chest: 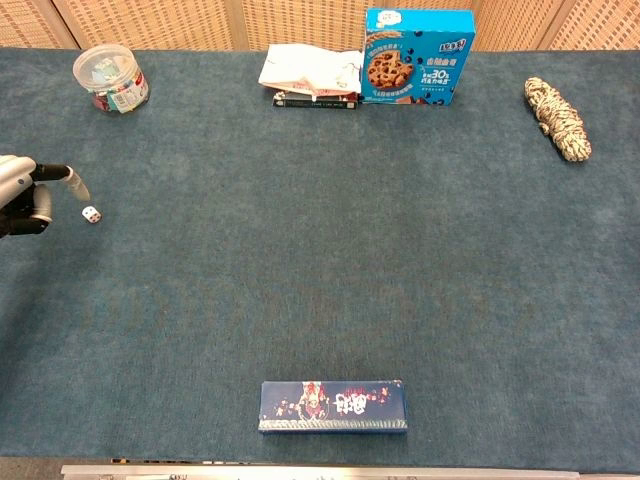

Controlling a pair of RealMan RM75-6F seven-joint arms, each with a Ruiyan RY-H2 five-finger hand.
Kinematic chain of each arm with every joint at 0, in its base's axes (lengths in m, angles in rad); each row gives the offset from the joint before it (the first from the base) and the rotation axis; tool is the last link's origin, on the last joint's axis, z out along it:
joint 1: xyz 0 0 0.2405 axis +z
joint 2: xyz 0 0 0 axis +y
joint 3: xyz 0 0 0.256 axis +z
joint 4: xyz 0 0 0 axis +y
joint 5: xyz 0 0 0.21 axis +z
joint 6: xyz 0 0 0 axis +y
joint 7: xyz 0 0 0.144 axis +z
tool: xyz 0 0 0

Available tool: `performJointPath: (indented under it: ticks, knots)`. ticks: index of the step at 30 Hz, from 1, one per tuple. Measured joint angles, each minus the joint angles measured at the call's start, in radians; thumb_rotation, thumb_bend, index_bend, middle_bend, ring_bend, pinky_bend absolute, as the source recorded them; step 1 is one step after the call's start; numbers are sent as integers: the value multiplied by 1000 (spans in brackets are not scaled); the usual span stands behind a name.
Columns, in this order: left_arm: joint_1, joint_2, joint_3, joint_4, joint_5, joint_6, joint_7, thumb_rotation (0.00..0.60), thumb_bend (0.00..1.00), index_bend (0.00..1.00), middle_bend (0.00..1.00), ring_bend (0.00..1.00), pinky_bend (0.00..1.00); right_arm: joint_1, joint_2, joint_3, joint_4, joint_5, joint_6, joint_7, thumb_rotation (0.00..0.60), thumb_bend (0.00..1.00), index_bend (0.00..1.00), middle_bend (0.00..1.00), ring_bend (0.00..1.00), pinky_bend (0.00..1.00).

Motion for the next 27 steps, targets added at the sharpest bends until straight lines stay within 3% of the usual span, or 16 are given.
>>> performJointPath:
  ticks: [3, 6, 12, 14, 17, 21, 27]
  knots:
    - [31, 18, 10, -20, 52, 72, -16, 600, 994, 332, 1000, 998, 1000, 0, 0, 0, 0, 2, -2, -2, 600, 222, 799, 609, 534, 773]
    - [68, 30, 20, -23, 111, 157, -36, 600, 992, 306, 976, 889, 925, 1, -1, 1, 1, 5, -4, -7, 600, 222, 799, 608, 534, 773]
    - [147, 41, 28, -7, 175, 313, 10, 600, 955, 237, 468, 456, 534, 0, -4, 4, 2, 13, -6, -18, 600, 223, 799, 608, 534, 773]
    - [169, 39, 26, 4, 183, 346, 42, 600, 797, 204, 305, 308, 370, 0, -4, 3, 0, 14, -8, -17, 600, 222, 799, 608, 534, 773]
    - [203, 31, 19, 32, 189, 390, 64, 600, 536, 163, 176, 200, 255, -2, -2, 3, 0, 14, -5, -13, 600, 222, 798, 609, 534, 773]
    - [221, 29, 12, 51, 195, 404, 43, 600, 341, 150, 153, 177, 245, -3, -3, 10, 2, 19, 3, -7, 600, 221, 796, 608, 530, 773]
    - [218, 39, 12, 55, 210, 383, 32, 600, 326, 155, 154, 177, 247, 1, 1, 14, 9, 30, -10, 6, 600, 222, 786, 608, 529, 773]
